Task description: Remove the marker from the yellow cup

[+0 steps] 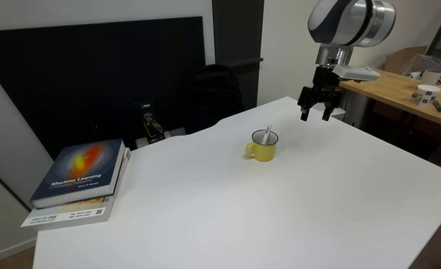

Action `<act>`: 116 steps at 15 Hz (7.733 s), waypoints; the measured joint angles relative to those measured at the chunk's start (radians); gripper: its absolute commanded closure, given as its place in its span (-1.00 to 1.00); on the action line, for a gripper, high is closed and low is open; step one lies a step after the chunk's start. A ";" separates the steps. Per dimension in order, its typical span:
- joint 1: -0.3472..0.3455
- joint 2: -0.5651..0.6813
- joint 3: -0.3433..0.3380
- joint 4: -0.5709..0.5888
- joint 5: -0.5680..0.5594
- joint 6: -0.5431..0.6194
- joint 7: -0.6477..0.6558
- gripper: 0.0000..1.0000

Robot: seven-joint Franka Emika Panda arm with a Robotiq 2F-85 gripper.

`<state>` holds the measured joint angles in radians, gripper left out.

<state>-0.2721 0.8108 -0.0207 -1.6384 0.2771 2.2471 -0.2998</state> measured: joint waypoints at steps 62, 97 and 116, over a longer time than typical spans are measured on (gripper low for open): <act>-0.024 0.655 0.142 0.996 0.015 -0.318 0.024 0.78; 0.143 0.358 0.152 1.054 -0.035 -0.452 -0.121 0.91; 0.100 0.181 0.247 0.328 0.101 -0.588 -0.346 0.91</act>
<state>-0.1722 0.9920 0.2258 -1.3102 0.3778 1.6589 -0.6457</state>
